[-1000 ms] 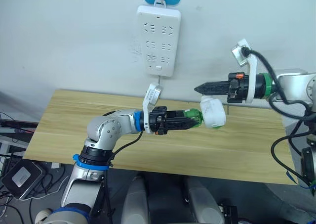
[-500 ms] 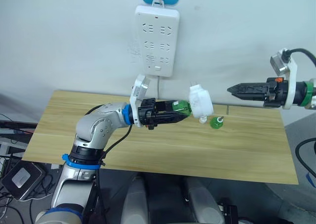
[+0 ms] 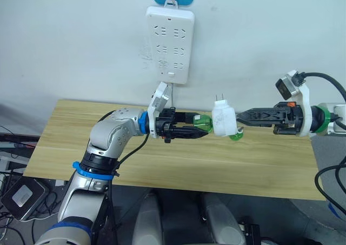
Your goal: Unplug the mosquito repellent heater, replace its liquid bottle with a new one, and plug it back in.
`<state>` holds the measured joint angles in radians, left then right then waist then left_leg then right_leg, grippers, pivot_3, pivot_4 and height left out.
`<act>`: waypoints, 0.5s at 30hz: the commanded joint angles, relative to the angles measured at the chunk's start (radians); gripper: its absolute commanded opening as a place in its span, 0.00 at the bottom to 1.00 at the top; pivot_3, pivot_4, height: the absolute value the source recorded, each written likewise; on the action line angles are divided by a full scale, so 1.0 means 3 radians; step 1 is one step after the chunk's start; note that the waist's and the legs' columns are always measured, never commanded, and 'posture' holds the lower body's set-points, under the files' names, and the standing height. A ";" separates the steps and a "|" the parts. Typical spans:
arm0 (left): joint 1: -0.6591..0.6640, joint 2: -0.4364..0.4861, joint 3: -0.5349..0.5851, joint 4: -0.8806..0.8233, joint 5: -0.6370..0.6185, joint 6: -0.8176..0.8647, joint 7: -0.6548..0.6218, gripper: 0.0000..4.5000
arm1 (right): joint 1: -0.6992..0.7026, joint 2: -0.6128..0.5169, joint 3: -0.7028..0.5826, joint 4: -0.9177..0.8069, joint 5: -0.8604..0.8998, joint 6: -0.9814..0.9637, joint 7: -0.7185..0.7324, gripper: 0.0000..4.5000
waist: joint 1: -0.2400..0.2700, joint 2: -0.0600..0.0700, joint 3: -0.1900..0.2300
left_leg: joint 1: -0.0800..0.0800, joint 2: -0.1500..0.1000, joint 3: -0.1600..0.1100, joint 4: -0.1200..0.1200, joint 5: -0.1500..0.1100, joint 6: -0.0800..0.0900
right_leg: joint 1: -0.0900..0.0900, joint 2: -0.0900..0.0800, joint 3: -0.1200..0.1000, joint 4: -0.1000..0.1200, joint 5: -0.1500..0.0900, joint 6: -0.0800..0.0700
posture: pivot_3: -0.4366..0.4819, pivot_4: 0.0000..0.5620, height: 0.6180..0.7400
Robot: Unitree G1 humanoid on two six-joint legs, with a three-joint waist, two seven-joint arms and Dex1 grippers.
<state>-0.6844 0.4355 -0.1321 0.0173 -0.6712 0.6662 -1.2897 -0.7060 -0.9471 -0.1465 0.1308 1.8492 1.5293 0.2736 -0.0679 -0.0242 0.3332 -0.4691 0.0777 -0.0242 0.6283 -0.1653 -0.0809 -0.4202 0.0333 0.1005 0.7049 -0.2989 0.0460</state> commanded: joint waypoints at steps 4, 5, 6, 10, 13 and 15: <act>-0.0080 -0.0051 -0.0018 -0.0002 0.0019 -0.0066 -0.0087 0.49 | 0.0030 -0.0082 0.0225 -0.0288 0.0410 -0.0361 -0.0123 1.00 | -0.0002 0.0000 0.0000 | 0.0000 0.0000 0.0000 0.0002 0.0000 0.0000 | 0.0000 0.0000 0.0000 0.0000 -0.0003 0.0005 | 0.35 0.58 1.00; -0.0086 -0.0057 -0.0018 0.0002 0.0022 -0.0067 -0.0087 0.49 | 0.0022 -0.0087 0.0250 -0.0304 0.0410 -0.0384 -0.0117 1.00 | -0.0002 0.0000 0.0000 | 0.0000 0.0000 0.0000 0.0002 0.0000 0.0000 | 0.0000 0.0000 0.0000 0.0001 -0.0003 0.0006 | 0.35 0.58 1.00; -0.0088 -0.0064 -0.0018 -0.0003 0.0021 -0.0067 -0.0086 0.49 | 0.0024 -0.0085 0.0288 -0.0347 0.0410 -0.0419 -0.0142 1.00 | -0.0001 0.0000 0.0000 | 0.0000 0.0000 -0.0001 0.0002 0.0000 0.0000 | 0.0000 0.0000 0.0000 0.0001 -0.0004 0.0006 | 0.36 0.58 1.00; -0.0102 -0.0098 -0.0021 -0.0028 0.0011 -0.0059 -0.0061 0.49 | 0.0062 -0.0046 0.0371 -0.0463 0.0410 -0.0557 -0.0210 1.00 | 0.0003 0.0000 0.0000 | 0.0000 0.0000 -0.0002 0.0001 0.0000 0.0000 | 0.0000 0.0000 -0.0002 0.0001 -0.0003 0.0005 | 0.36 0.57 1.00; -0.0109 -0.0112 -0.0017 -0.0036 0.0011 -0.0050 -0.0054 0.49 | 0.0075 -0.0048 0.0397 -0.0494 0.0410 -0.0611 -0.0220 1.00 | 0.0007 0.0000 0.0000 | 0.0000 0.0000 -0.0002 0.0001 0.0000 0.0000 | 0.0000 0.0000 -0.0002 0.0001 -0.0003 0.0005 | 0.36 0.57 1.00; -0.0107 -0.0113 -0.0017 -0.0040 0.0014 -0.0051 -0.0056 0.49 | 0.0090 -0.0059 0.0403 -0.0519 0.0410 -0.0648 -0.0244 0.92 | 0.0008 0.0000 0.0000 | 0.0000 0.0000 -0.0002 0.0001 0.0000 0.0000 | 0.0000 0.0000 -0.0002 0.0001 -0.0002 0.0004 | 0.36 0.57 1.00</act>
<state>-0.7049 0.4068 -0.1419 0.0431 -0.6589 0.6647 -1.2986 -0.6844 -0.9578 -0.0153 0.0030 1.9449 1.3534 0.2010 -0.0656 -0.0242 0.3332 -0.4692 0.0778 -0.0250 0.6287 -0.1652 -0.0810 -0.4202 0.0333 0.0999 0.7053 -0.2995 0.0471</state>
